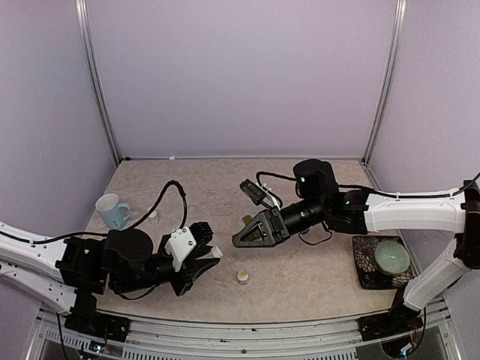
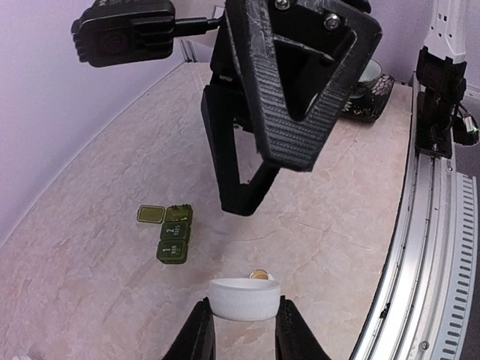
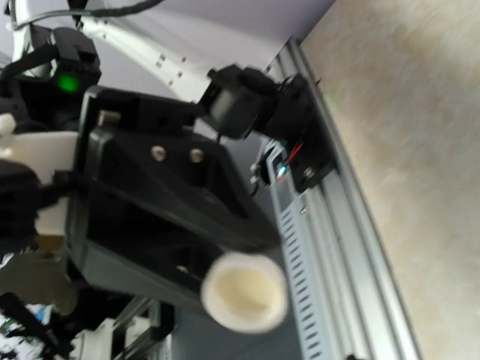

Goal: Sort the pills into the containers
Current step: Pass from the left arm to the right

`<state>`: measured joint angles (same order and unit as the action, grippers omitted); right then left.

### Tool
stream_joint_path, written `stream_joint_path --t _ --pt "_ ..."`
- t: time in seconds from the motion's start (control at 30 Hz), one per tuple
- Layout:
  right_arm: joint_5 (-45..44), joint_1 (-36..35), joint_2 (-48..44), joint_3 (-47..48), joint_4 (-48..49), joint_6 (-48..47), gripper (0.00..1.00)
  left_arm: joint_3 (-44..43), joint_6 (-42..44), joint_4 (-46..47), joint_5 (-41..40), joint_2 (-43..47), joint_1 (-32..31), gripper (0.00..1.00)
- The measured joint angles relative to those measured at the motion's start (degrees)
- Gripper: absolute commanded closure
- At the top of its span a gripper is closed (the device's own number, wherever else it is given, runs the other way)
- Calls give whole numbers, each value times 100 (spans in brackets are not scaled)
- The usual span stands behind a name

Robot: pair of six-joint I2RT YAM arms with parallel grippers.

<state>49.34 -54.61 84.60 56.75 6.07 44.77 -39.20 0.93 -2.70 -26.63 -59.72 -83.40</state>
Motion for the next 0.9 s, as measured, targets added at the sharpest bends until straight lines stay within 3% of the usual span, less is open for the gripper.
stream_joint_path --t 0.5,0.9 --pt "186 -400 647 442 13 236 43 -210 162 -179 -192 -389 -168 75" --pt "201 -487 813 562 -192 166 59 -254 216 -179 -280 -442 -229 75"
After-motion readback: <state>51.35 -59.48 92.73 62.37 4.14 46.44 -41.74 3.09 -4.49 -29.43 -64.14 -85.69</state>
